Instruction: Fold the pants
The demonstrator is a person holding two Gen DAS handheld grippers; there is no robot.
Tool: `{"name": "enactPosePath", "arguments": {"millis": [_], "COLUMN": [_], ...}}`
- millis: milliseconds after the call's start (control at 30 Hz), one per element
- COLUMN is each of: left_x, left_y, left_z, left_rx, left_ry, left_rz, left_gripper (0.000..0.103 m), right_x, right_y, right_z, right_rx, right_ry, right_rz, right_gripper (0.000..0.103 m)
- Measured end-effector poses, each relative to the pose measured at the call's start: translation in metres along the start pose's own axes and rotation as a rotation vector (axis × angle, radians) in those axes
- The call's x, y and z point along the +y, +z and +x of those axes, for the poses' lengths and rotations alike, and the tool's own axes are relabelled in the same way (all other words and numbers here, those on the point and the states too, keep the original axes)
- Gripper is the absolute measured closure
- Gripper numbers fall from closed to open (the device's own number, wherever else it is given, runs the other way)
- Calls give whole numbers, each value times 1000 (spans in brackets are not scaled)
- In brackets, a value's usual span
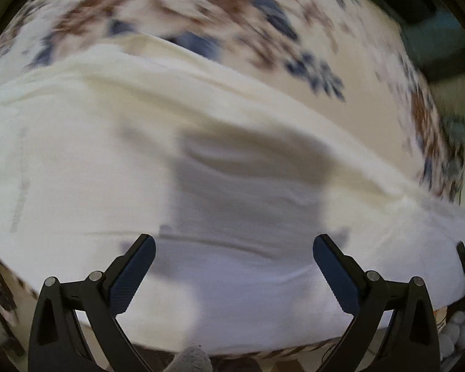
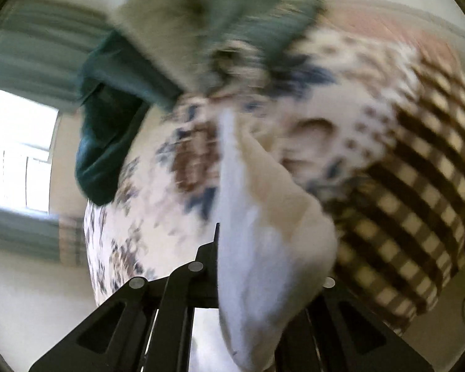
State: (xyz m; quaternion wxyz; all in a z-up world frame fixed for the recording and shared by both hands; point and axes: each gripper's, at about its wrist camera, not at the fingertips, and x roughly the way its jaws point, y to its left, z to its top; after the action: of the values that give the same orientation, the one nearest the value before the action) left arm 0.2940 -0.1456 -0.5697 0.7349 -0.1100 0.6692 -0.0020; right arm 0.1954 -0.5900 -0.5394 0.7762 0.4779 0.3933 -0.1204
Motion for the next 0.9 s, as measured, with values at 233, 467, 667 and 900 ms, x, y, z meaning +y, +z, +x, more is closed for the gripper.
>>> {"name": "enactPosePath", "arguments": {"millis": [233, 467, 667, 900], "left_x": [87, 196, 285, 336], "left_y": [1, -7, -4, -1], "left_z": [-51, -75, -80, -90], "left_rx": [-54, -75, -84, -106], "left_ry": [-43, -23, 15, 38], "left_rz": [-109, -219, -283, -329], "left_gripper": [0, 0, 0, 0], "right_x": [137, 205, 224, 254], "right_y": [-73, -222, -347, -419], "right_z": [10, 91, 188, 196], "right_rx": [38, 219, 385, 655], "right_ry": [43, 64, -75, 22], "right_rz": [-246, -408, -593, -765], "right_gripper": [95, 95, 90, 28]}}
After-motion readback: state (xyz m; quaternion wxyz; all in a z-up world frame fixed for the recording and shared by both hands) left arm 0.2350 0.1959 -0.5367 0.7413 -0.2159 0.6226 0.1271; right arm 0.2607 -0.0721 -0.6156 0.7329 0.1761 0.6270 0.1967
